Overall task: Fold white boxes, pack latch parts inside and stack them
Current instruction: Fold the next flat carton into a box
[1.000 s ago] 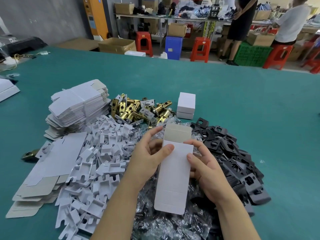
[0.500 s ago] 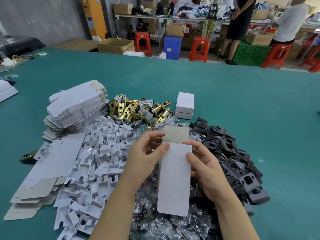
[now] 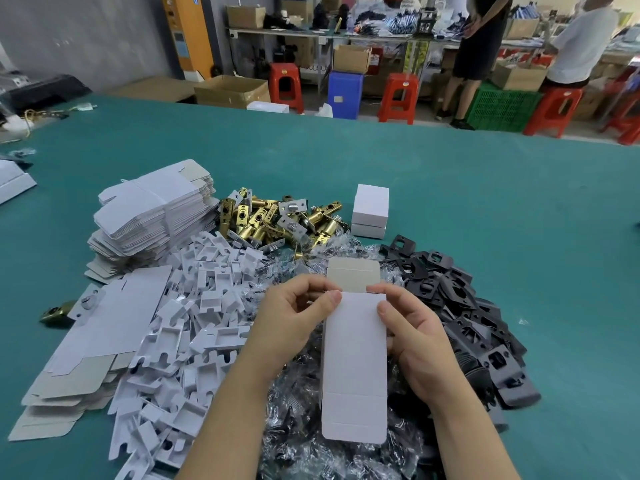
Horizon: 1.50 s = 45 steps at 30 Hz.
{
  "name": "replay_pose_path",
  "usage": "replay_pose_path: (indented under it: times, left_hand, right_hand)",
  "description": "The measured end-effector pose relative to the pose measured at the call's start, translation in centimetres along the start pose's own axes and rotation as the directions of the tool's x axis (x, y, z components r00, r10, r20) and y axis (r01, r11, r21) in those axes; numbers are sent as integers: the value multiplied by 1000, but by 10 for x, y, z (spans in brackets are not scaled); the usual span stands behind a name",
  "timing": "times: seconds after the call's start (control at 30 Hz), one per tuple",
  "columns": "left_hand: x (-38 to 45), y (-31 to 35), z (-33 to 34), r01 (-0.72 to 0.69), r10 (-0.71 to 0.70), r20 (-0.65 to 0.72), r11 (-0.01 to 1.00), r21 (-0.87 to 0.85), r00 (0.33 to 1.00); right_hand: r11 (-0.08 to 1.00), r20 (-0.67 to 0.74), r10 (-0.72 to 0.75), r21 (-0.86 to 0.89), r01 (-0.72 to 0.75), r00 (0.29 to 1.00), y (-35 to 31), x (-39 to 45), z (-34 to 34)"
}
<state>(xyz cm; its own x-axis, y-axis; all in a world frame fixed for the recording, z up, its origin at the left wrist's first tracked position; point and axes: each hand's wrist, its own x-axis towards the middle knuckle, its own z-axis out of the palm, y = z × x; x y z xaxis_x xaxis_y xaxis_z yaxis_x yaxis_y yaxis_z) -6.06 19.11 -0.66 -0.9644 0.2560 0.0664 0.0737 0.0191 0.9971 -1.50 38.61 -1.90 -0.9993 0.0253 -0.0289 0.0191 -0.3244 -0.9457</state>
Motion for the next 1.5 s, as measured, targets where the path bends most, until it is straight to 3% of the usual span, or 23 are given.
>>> replay_pose_path:
  times: [0.47,0.73,1.0,1.5]
  left_hand:
    - [2,-1,0,-42,36,-53,993,-109,998]
    - [1,-3,1,0,-1,-14,999,-47,1000]
    - [0,3,4,32,-34,-6,985,-170,999]
    - [-3,7,3,38,-36,19,984,-172,999]
  right_hand:
    - [999,-66,-37,38,39,997,-3,-2,2]
    - [999,-21,-35,9,35,999,-5,-3,2]
    - [1000,-40,-22,9,22,999,-3,-1,2]
    - [1000,-68,-10,-13,9,998,0,2,0]
